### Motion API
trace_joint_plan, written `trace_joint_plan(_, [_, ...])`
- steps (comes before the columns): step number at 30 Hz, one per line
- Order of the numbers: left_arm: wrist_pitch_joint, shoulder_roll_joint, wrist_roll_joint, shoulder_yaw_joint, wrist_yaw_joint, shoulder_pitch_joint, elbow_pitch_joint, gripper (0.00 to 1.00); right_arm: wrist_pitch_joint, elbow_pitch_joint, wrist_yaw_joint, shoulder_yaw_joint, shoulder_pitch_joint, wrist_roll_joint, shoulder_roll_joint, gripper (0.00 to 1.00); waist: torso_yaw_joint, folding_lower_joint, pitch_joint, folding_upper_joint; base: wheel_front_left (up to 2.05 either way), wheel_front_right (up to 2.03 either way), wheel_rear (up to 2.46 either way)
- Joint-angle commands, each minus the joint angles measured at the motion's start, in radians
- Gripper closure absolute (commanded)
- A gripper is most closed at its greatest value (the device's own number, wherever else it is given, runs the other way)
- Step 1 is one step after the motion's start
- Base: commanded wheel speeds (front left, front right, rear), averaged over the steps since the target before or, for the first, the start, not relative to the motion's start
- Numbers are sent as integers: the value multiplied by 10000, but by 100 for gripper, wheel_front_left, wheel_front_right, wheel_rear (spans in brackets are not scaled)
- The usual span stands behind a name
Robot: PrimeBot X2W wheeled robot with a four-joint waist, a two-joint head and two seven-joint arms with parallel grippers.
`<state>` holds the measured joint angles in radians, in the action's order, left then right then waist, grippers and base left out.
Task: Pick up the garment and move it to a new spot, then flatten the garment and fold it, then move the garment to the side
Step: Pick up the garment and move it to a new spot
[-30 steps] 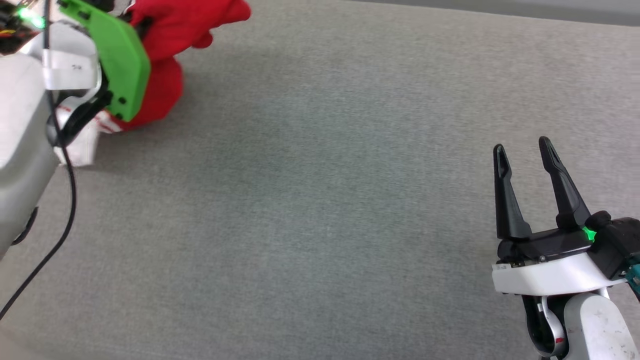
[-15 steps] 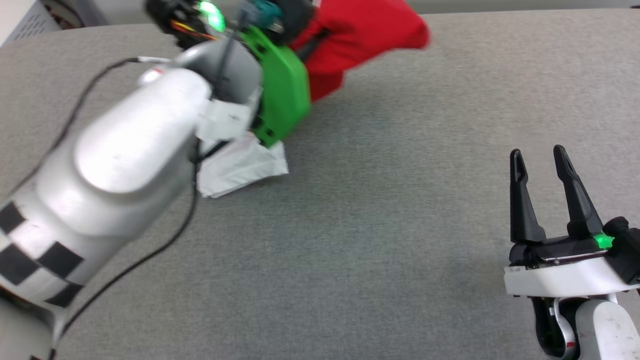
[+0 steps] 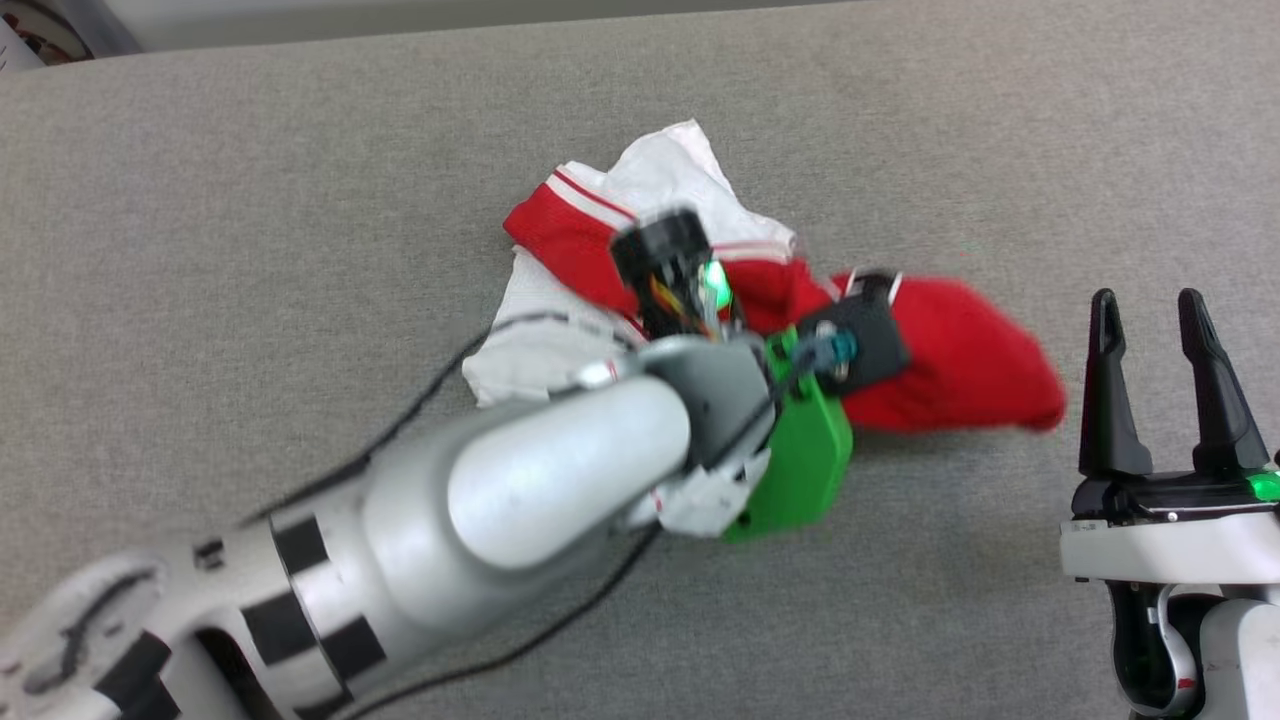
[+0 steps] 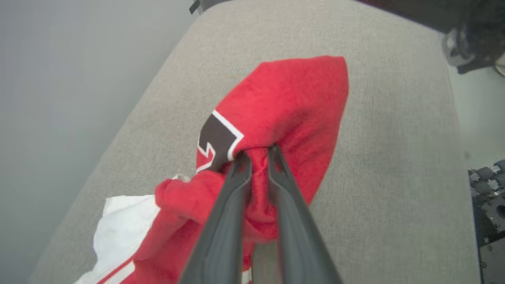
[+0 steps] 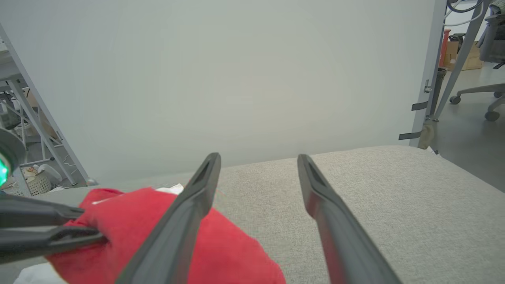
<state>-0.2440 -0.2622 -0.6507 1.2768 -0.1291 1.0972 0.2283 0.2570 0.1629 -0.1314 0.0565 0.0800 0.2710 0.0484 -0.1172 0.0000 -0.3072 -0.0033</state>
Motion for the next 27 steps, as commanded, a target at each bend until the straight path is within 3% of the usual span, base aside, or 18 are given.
trace_joint_plan(1, [-344,43,326,21,-15,-619,-33,100,47,28,7,47,71,50,19,0,50,0,-100,33,0,0,0])
trace_joint_plan(6, [-1591,51,1189,31,-15,-2757,-514,100,47,-32,7,45,238,83,18,0,102,0,-281,33,0,0,0])
trace_joint_plan(15, [-1794,182,1314,33,-15,-4274,-321,100,47,-112,7,-173,260,-25,18,0,275,0,-240,33,0,0,0])
trace_joint_plan(16, [-1516,234,1320,33,-15,-4204,-227,75,47,-123,7,-165,221,-47,18,0,318,0,-181,33,0,0,0])
trace_joint_plan(17, [-1221,287,1291,34,-15,-4129,-113,6,47,-136,7,-156,184,-65,18,0,358,0,-114,33,0,0,0])
trace_joint_plan(18, [-795,366,1218,34,-15,-4022,57,0,47,-155,7,-156,128,-93,18,0,410,0,3,33,0,0,0])
trace_joint_plan(24, [1708,861,900,-426,18,-3557,794,0,47,-268,7,-69,-300,-256,18,0,717,0,749,33,0,0,0])
trace_joint_plan(27, [2670,985,891,-922,316,-3525,832,0,47,-294,7,25,-529,-317,18,0,919,0,1113,33,0,0,0])
